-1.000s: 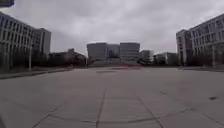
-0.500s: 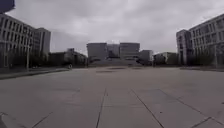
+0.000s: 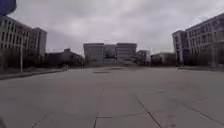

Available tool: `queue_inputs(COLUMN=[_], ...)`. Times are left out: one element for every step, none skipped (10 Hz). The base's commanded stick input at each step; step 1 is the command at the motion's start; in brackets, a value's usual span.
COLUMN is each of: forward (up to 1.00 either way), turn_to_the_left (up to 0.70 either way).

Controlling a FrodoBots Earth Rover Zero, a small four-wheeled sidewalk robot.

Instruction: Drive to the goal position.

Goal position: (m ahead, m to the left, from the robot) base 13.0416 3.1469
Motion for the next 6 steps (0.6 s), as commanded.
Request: queue_inputs(forward=[0.7,0.7,0.7,0.7,0.7,0.7], turn_to_the_left=[-0.28,-0.28,-0.28,-0.28,-0.28,-0.13])
